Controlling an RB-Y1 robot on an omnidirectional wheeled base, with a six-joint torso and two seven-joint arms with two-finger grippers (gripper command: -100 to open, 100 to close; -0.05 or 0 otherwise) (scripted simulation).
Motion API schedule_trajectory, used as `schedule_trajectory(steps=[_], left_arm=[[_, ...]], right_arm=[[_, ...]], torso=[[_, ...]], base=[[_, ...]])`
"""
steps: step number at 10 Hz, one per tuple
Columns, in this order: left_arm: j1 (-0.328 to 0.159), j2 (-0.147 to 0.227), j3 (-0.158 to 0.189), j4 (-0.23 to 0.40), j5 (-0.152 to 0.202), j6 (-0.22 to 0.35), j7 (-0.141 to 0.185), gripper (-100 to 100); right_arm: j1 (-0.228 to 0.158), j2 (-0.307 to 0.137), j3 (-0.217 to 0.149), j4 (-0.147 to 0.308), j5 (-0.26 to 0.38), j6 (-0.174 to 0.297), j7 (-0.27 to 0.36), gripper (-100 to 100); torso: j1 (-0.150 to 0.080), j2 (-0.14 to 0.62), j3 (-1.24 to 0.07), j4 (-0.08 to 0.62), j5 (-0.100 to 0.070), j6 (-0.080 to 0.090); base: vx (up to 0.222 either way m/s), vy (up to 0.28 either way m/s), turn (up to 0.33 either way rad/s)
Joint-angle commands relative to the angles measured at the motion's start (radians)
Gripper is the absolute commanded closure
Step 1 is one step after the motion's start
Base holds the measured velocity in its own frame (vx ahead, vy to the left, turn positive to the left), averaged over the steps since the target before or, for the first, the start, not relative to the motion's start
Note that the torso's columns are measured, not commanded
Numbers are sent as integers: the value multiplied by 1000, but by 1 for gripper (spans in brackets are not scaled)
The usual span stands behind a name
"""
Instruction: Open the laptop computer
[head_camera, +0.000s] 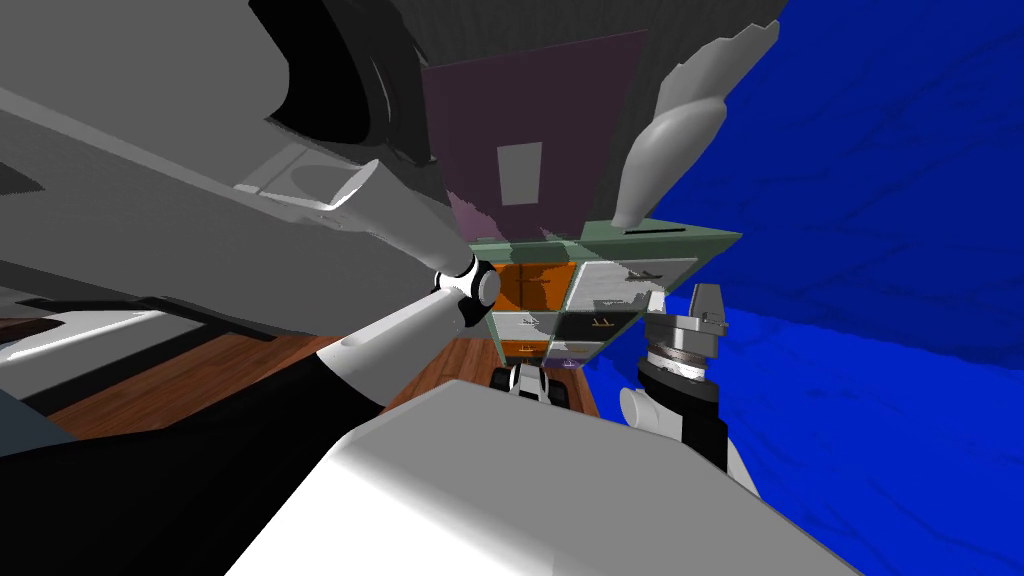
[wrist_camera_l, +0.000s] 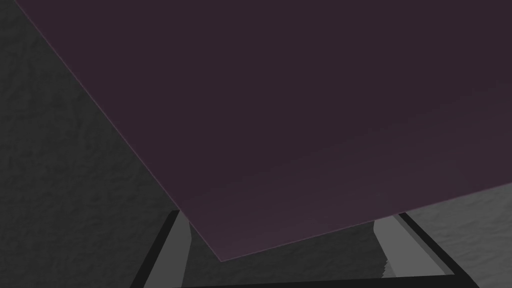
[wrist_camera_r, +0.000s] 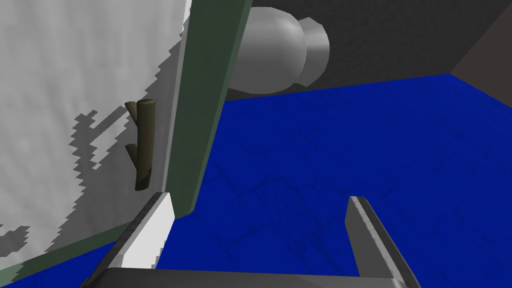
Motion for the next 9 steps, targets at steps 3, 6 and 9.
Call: schedule_trajectory(steps=[3,6,9], left_arm=[[-30,7,12,15,-9,24,-8,100],[-53,12,22,89,-15,27,-2,100],[-100,22,43,174,-27,33,10,100]], right_arm=[[0,0,0,0,0,0,0,0],[0,0,0,0,0,0,0,0],[0,0,0,0,0,0,0,0]], torso=[[3,-2,0,-2,2,0],[4,-10,-10,-2,1,1],[3,-12,-10,-5,1,1]], base=[[-17,-10,3],[4,12,3],[11,12,4]])
